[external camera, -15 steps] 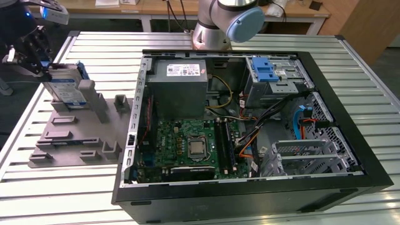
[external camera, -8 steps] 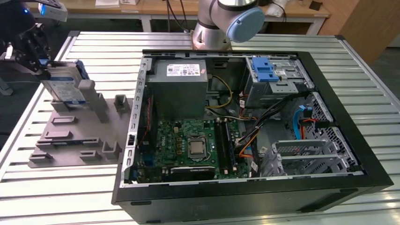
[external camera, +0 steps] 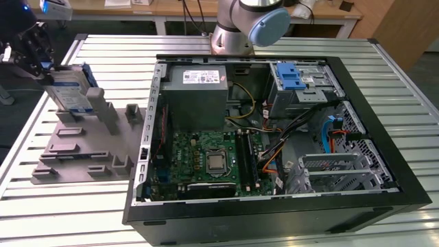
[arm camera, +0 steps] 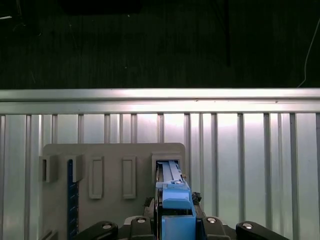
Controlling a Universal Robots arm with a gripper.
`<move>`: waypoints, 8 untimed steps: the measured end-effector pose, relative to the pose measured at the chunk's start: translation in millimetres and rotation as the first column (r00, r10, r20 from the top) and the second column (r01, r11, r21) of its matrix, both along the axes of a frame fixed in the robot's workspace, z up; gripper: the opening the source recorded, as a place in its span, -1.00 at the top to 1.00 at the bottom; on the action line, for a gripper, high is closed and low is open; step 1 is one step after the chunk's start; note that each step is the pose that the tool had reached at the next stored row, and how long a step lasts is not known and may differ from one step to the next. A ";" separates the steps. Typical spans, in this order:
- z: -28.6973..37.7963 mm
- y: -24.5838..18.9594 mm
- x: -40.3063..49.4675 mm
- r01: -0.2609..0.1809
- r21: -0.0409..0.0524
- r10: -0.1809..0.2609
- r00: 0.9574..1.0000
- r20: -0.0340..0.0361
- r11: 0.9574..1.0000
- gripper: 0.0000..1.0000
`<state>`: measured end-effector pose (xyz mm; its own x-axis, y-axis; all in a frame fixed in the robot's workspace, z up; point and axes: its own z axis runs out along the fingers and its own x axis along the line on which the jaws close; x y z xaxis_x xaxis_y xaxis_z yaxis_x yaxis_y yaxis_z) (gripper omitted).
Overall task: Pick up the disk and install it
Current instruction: 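Pick up the disk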
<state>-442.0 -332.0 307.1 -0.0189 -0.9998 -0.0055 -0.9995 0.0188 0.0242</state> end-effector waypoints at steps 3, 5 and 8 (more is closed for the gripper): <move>1.2 0.0 0.0 0.000 0.000 0.000 1.000 0.000 1.000 0.27; 1.6 0.0 0.0 0.000 0.000 0.000 1.000 0.000 1.000 0.27; 1.8 0.0 0.0 0.000 0.000 0.000 1.000 0.000 1.000 0.27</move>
